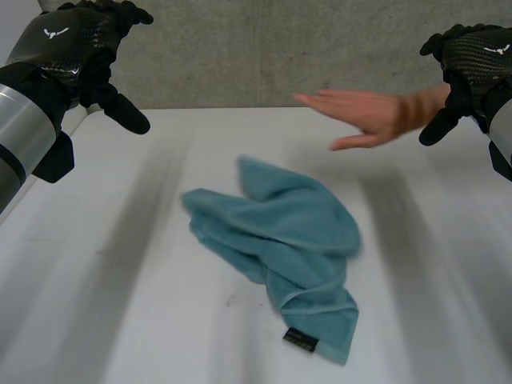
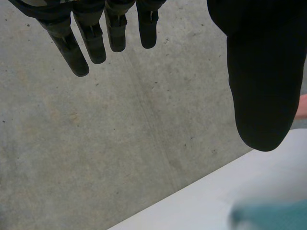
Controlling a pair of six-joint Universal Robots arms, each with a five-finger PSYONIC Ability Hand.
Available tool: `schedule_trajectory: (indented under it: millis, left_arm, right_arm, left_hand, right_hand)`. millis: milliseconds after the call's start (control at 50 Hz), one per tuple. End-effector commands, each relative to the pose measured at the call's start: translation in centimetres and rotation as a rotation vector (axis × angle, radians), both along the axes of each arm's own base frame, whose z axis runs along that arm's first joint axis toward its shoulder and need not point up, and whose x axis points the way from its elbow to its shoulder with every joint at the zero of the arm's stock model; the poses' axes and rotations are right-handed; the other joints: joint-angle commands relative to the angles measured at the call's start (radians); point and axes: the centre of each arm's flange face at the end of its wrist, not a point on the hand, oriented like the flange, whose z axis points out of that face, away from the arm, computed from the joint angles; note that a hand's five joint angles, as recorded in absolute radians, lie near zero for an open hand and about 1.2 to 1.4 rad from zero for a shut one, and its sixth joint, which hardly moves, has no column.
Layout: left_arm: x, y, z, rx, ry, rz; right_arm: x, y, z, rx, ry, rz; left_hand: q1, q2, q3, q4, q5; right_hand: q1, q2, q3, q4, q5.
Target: Fold the laundry
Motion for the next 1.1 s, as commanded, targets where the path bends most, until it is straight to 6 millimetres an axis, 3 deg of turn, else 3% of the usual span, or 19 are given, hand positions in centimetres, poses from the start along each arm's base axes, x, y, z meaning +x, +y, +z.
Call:
schedule_trajectory:
  millis: [20,360,420,460,480,520,540,580,620,640,680,700,740,780,800,840,960,1100]
  left_arm:
    - [0.0,0.0,0.0,-0.002,0.001,0.001]
    - [-0.3,-1.0,-1.0,0.011,-0.014,0.003]
    - [-0.7,-2.2,-2.7,0.051,-0.035,0.003]
    - [-1.1,-3.5,-4.9,0.098,-0.081,0.009]
    - [-1.1,-3.5,-4.9,0.098,-0.082,0.009]
    - [-1.5,-4.8,-7.3,0.128,-0.15,0.011]
    - [-1.5,-4.8,-7.3,0.128,-0.151,0.011]
    - [-1.7,-5.4,-8.5,0.136,-0.195,0.005]
    - [-2.2,-6.4,-11.4,0.168,-0.279,-0.017]
    - [-2.2,-6.4,-11.4,0.168,-0.28,-0.018]
    - [-2.7,-7.4,-13.8,0.17,-0.342,-0.043]
    - [-2.7,-7.4,-13.8,0.17,-0.342,-0.043]
    - [-2.9,-7.9,-14.9,0.167,-0.362,-0.051]
    - [-3.2,-8.9,-16.7,0.156,-0.383,-0.066]
    - [-3.2,-8.9,-16.8,0.156,-0.383,-0.066]
    - [-3.7,-9.7,-18.7,0.154,-0.386,-0.082]
    - [-4.0,-10.3,-20.6,0.173,-0.389,-0.102]
    - [-4.2,-10.4,-22.6,0.204,-0.399,-0.126]
  right_arm:
    - [0.1,0.1,0.0,0.0,0.0,0.003]
    - [1.1,0.4,-1.1,0.029,0.035,0.121]
    - [1.6,0.5,-1.8,0.04,0.071,0.181]
    - [2.1,0.3,-3.3,0.069,0.116,0.232]
    - [2.1,0.3,-3.3,0.069,0.116,0.233]
    - [2.6,-0.6,-5.6,0.116,0.165,0.265]
    - [2.6,-0.6,-5.6,0.116,0.165,0.265]
    - [2.8,-1.3,-7.8,0.171,0.2,0.27]
    - [3.0,-1.4,-8.8,0.199,0.202,0.278]
    - [3.0,-1.4,-8.8,0.199,0.202,0.278]
    - [3.2,-1.8,-11.2,0.264,0.208,0.297]
    - [3.2,-1.8,-11.2,0.264,0.208,0.297]
    - [3.5,-2.0,-13.5,0.322,0.207,0.321]
    - [3.6,-2.2,-14.4,0.339,0.206,0.33]
    - [3.6,-2.2,-14.4,0.339,0.206,0.33]
    - [3.7,-2.6,-16.1,0.358,0.19,0.335]
    - [4.2,-3.9,-19.3,0.369,0.087,0.315]
    - [4.5,-4.8,-20.5,0.363,0.008,0.302]
  left_hand:
    - [-0.045,-0.034,-0.05,-0.038,-0.068]
    - [0.007,0.018,0.003,0.015,-0.015]
    - [0.037,0.048,0.032,0.044,0.015]
    - [0.034,0.045,0.03,0.041,0.012]
    - [0.034,0.045,0.03,0.041,0.012]
    - [0.034,0.045,0.03,0.041,0.012]
    - [0.034,0.045,0.03,0.041,0.012]
    - [0.034,0.045,0.03,0.041,0.012]
    - [0.031,0.042,0.027,0.038,0.009]
    - [0.031,0.042,0.027,0.038,0.009]
    - [0.031,0.042,0.027,0.038,0.009]
    - [0.031,0.042,0.027,0.038,0.009]
    - [0.031,0.042,0.027,0.038,0.009]
    - [0.037,0.048,0.032,0.044,0.015]
    - [0.037,0.048,0.032,0.044,0.015]
    - [0.063,0.074,0.059,0.071,0.041]
    - [0.078,0.089,0.074,0.085,0.056]
    - [0.084,0.095,0.079,0.091,0.062]
  right_hand:
    - [-0.035,-0.046,-0.04,-0.059,-0.06]
    - [-0.035,-0.046,-0.04,-0.059,-0.06]
    - [-0.024,-0.036,-0.03,-0.048,-0.05]
    - [0.157,0.145,0.151,0.133,0.131]
    - [0.158,0.146,0.152,0.134,0.132]
    - [0.196,0.185,0.19,0.172,0.17]
    - [0.196,0.185,0.19,0.172,0.17]
    - [0.184,0.173,0.179,0.16,0.159]
    - [0.181,0.17,0.176,0.157,0.156]
    - [0.181,0.17,0.176,0.157,0.156]
    - [0.184,0.173,0.179,0.16,0.159]
    - [0.184,0.173,0.179,0.16,0.159]
    - [0.184,0.173,0.179,0.16,0.159]
    - [0.193,0.182,0.187,0.169,0.167]
    - [0.193,0.182,0.188,0.169,0.167]
    - [0.21,0.199,0.205,0.186,0.185]
    - [0.395,0.384,0.39,0.371,0.37]
    - [0.518,0.507,0.513,0.494,0.493]
